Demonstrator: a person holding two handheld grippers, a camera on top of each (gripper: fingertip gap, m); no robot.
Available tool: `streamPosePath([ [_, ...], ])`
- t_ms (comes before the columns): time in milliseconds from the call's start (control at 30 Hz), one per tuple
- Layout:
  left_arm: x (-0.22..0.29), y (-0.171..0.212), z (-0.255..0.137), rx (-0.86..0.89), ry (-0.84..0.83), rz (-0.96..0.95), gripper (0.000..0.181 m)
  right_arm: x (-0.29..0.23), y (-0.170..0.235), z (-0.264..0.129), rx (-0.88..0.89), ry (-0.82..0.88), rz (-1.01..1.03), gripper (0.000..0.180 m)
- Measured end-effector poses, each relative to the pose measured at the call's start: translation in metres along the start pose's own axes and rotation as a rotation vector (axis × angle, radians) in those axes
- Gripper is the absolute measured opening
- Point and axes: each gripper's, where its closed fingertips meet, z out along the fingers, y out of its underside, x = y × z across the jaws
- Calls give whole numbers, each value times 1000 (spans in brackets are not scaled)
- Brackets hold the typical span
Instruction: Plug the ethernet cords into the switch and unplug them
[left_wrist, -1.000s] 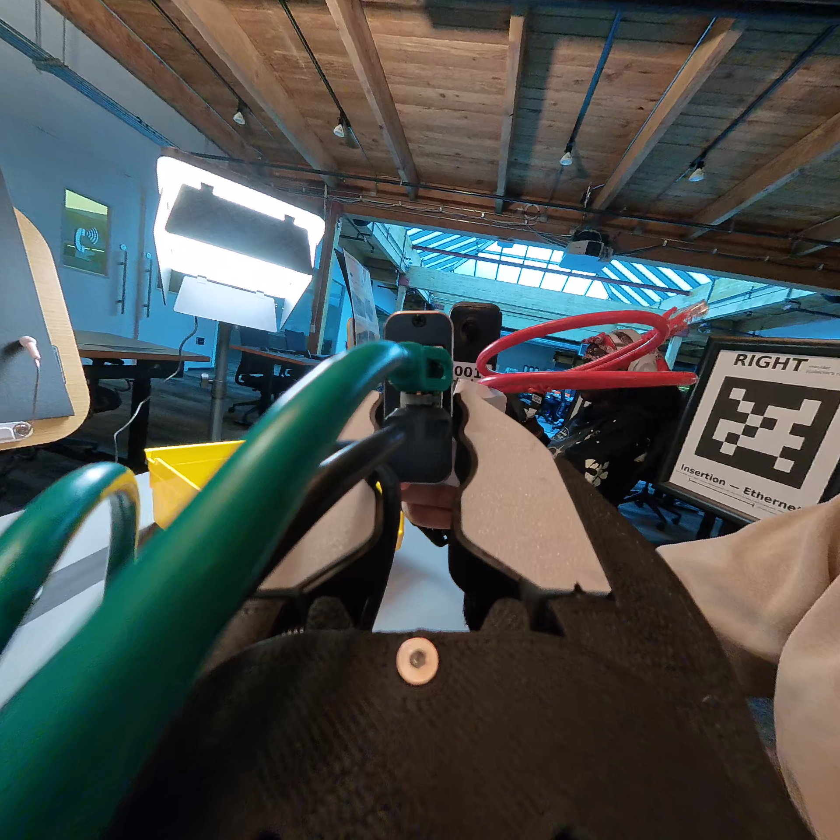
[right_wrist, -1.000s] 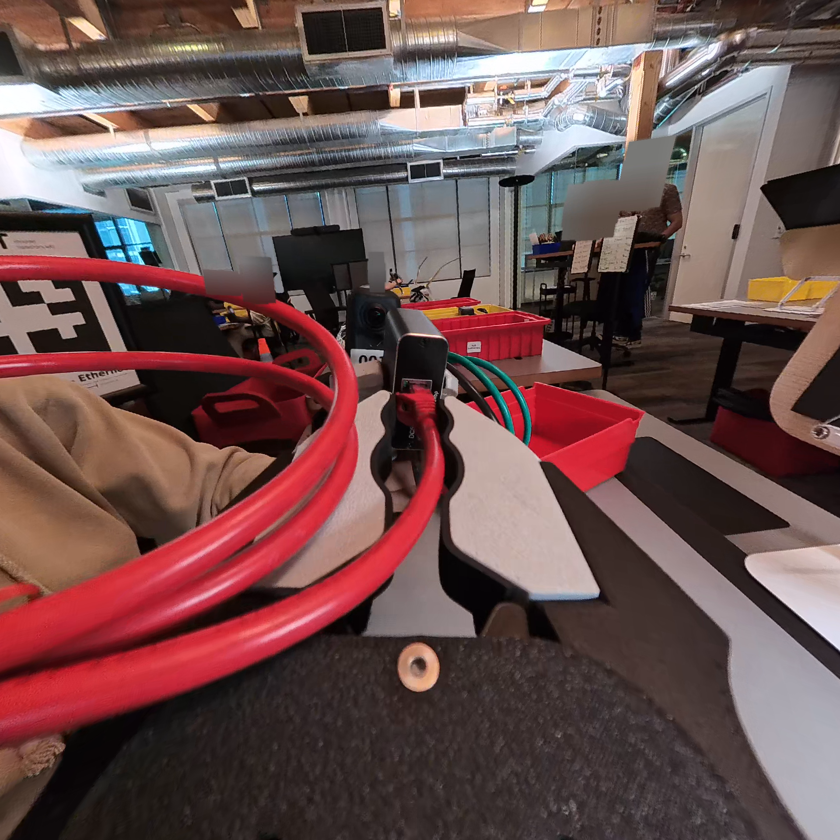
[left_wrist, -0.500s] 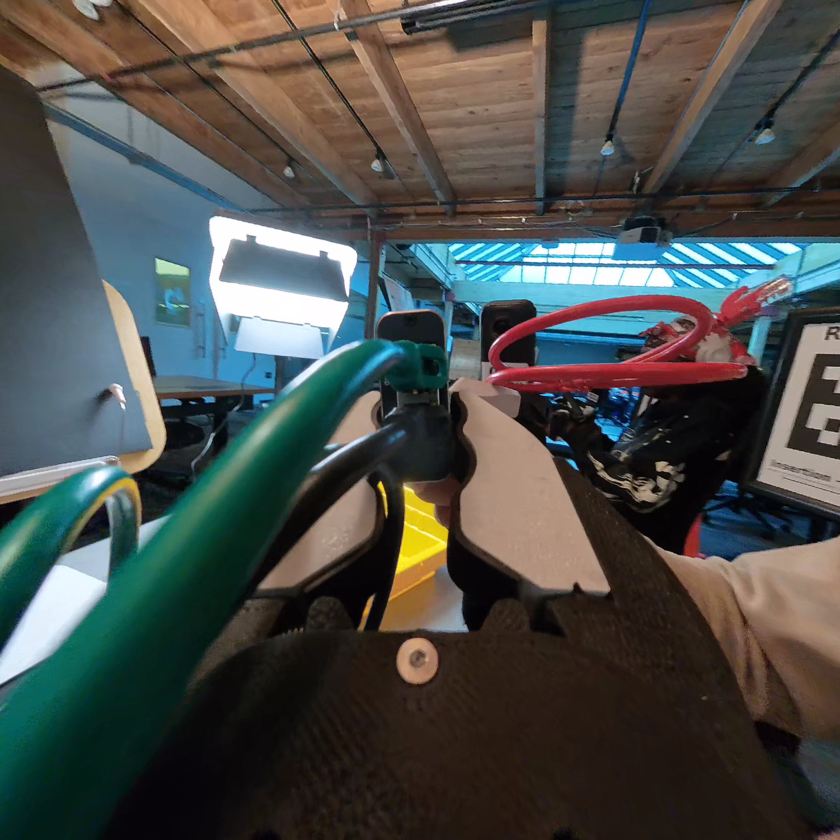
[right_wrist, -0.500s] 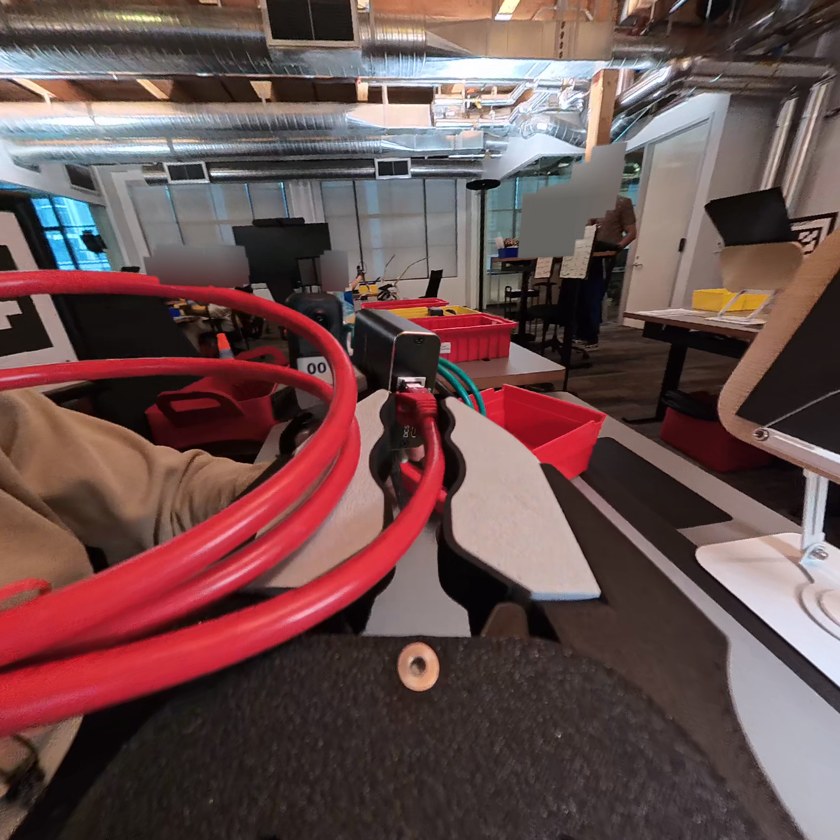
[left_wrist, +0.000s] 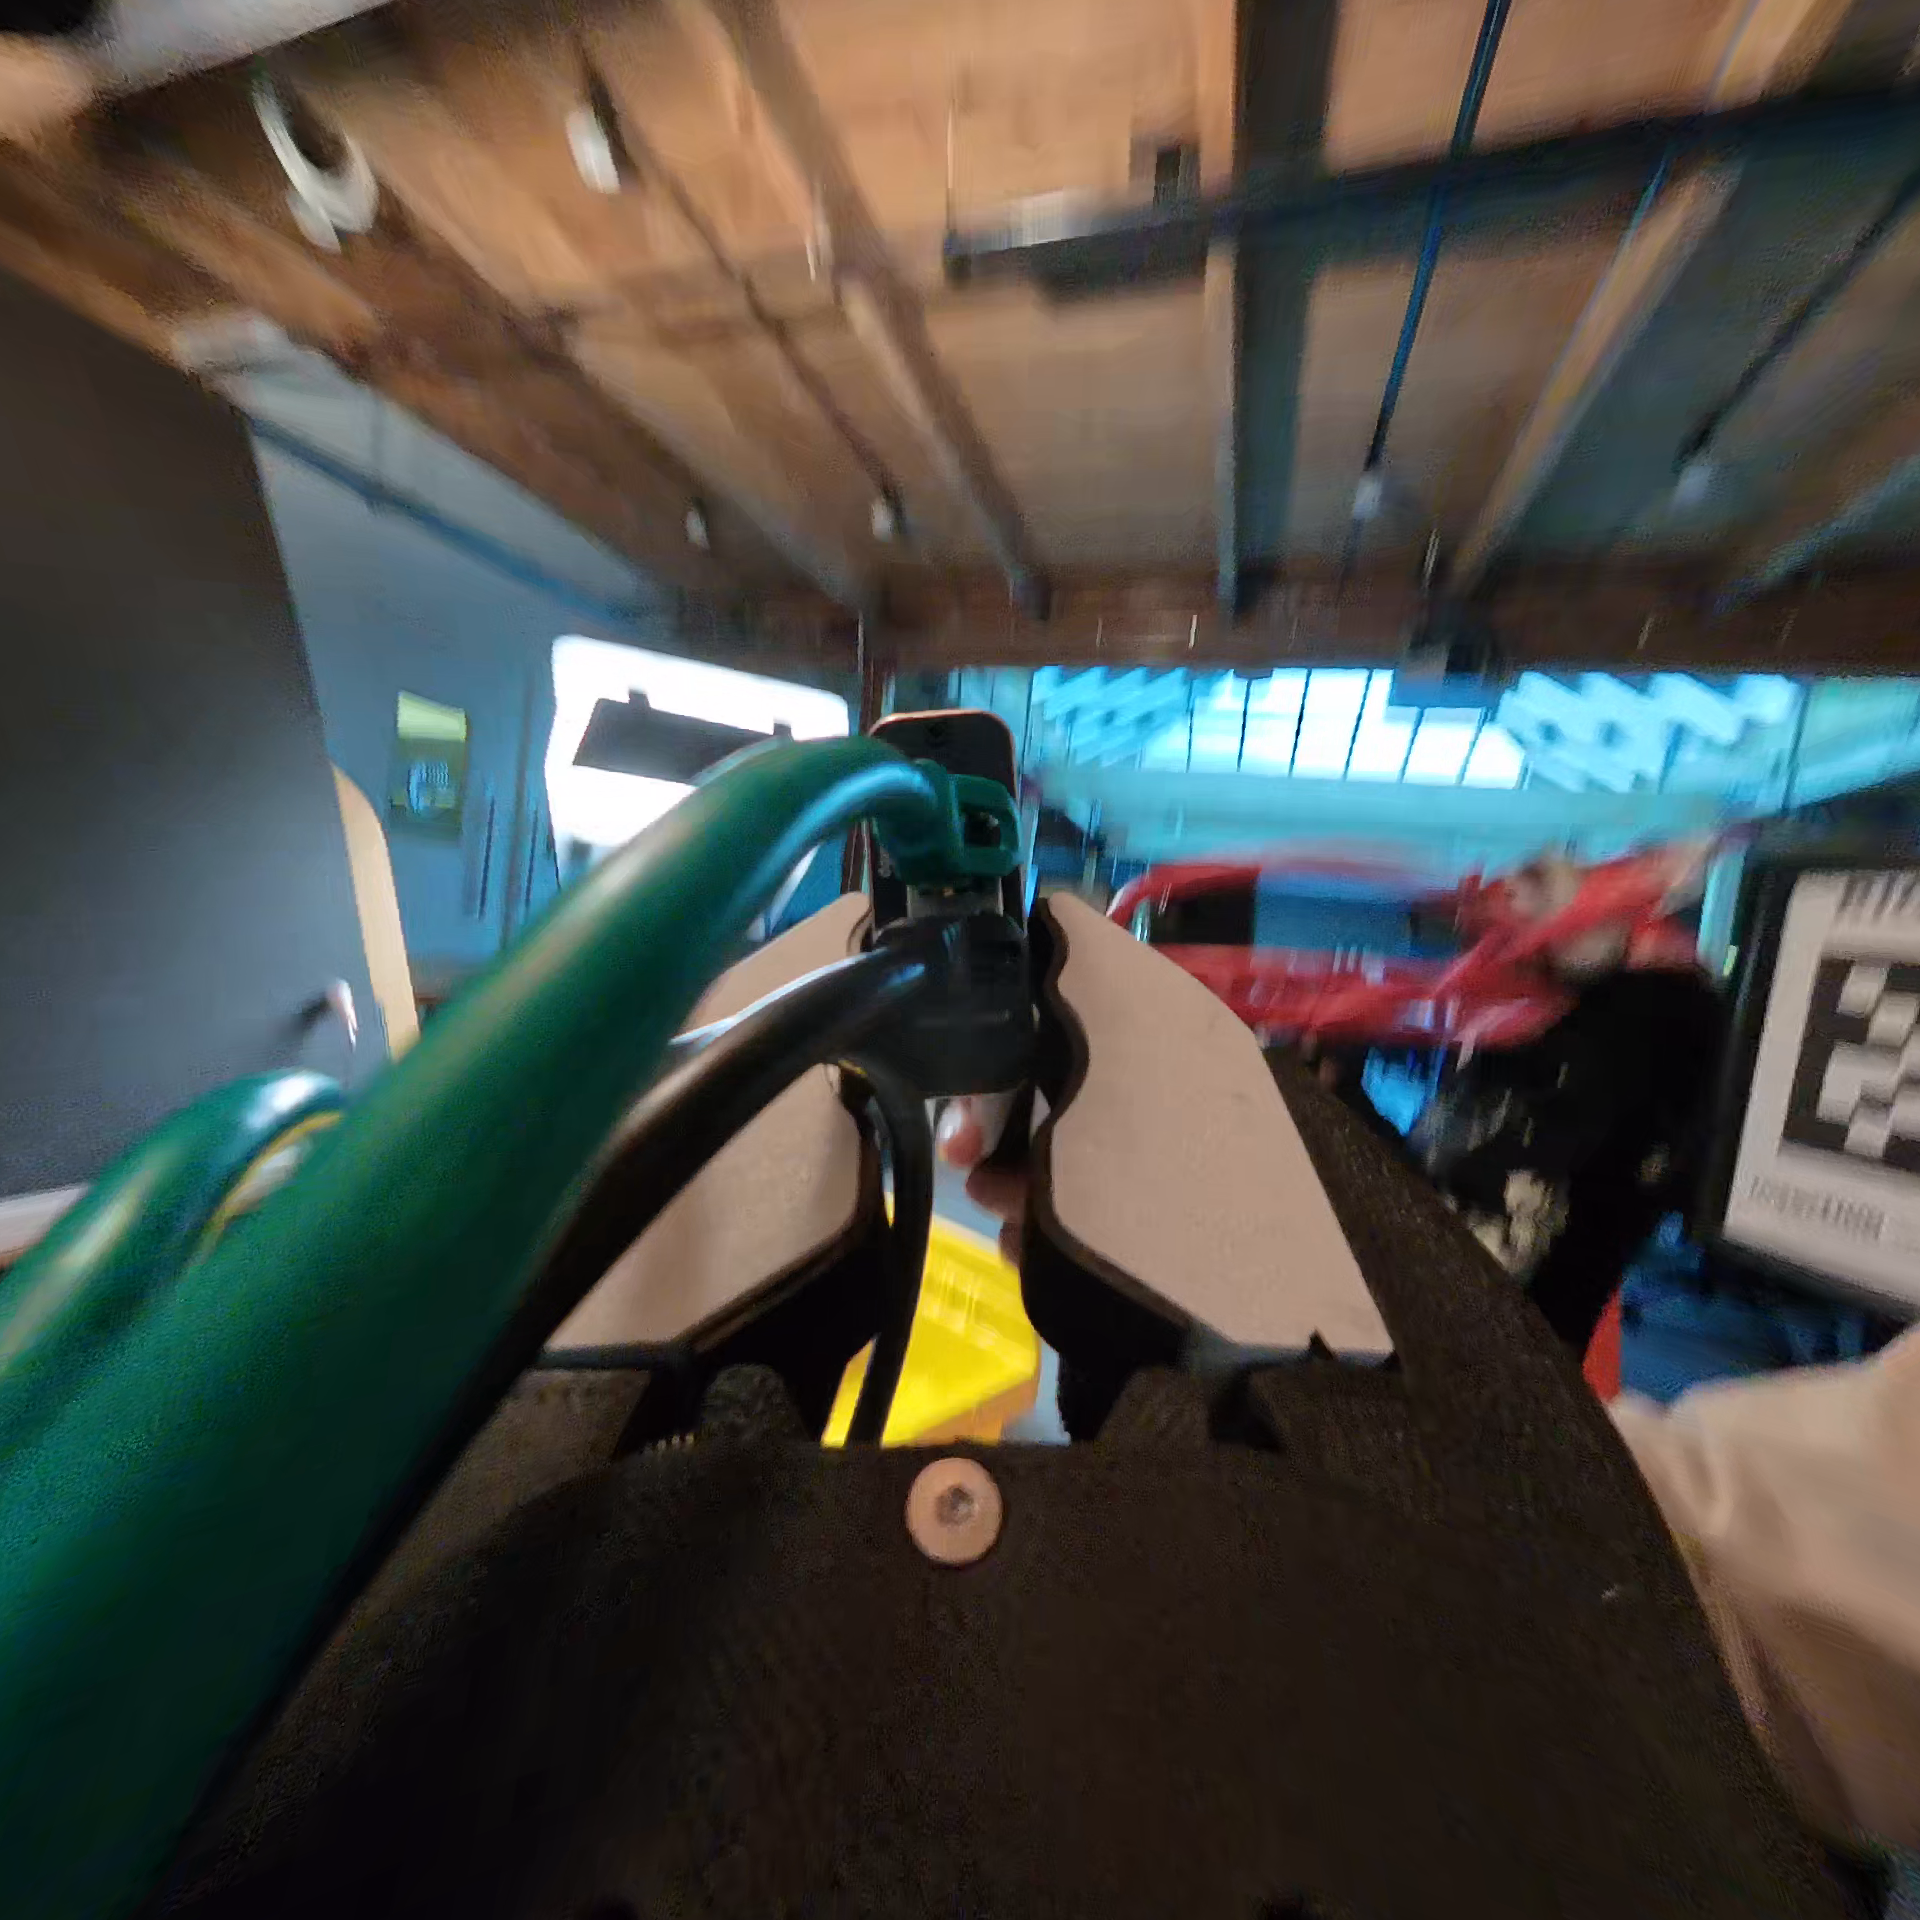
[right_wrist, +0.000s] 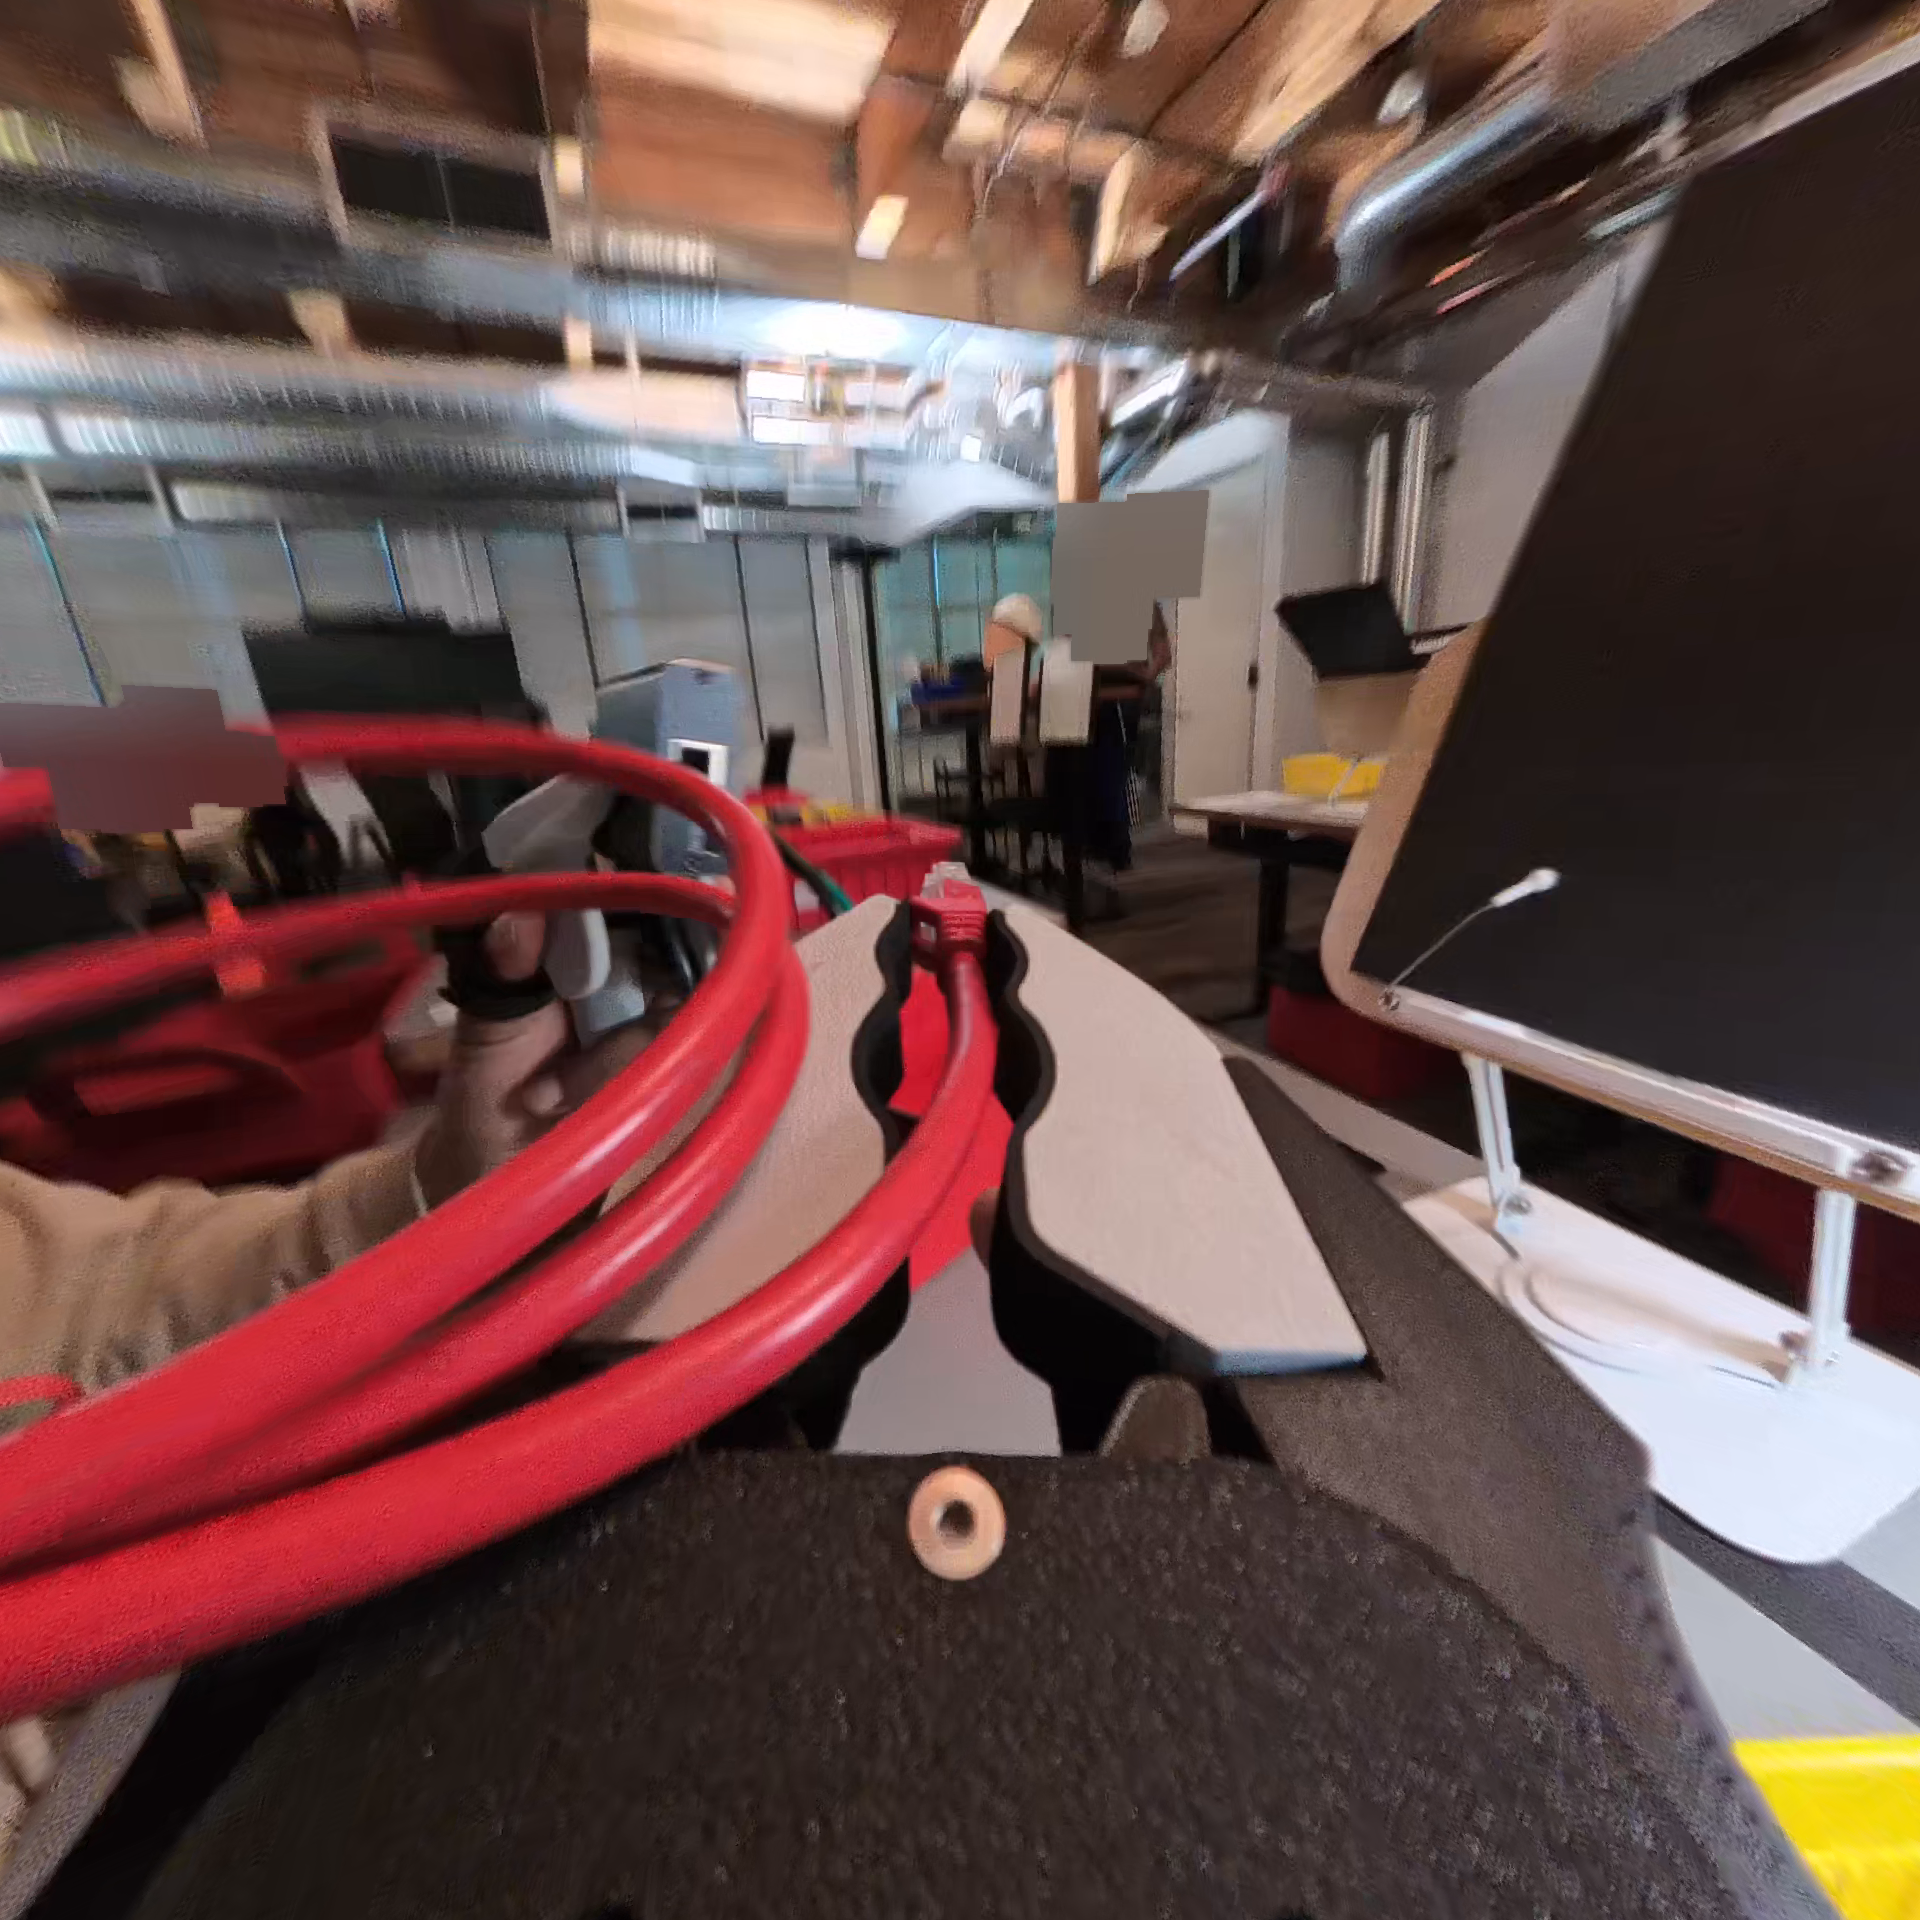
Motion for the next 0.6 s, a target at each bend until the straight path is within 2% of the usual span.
streamPosePath([
  [33, -1, -20, -6, 36, 8, -4, 26, 4, -9, -12, 24, -20, 17, 13],
  [100, 4, -34, -8, -17, 10, 83, 26, -10, -8, -13, -46, -20, -102, 13],
  [167, 5, -28, -3, -97, 17, 103, 26, -16, -6, -6, -120, -26, -99, 16],
  [267, -5, -29, -6, -139, -6, 88, 26, 8, -5, -18, -244, 21, -25, 13],
  [333, -10, -38, -12, -135, -8, 45, 26, 40, 11, -37, -392, 134, -42, 13],
  [500, -22, -55, -22, -126, -34, 38, 26, 115, 58, -106, -888, 340, 0, 13],
  [600, -27, -58, -25, -125, -41, 23, 26, 143, 80, -146, -1092, 387, 161, 13],
])
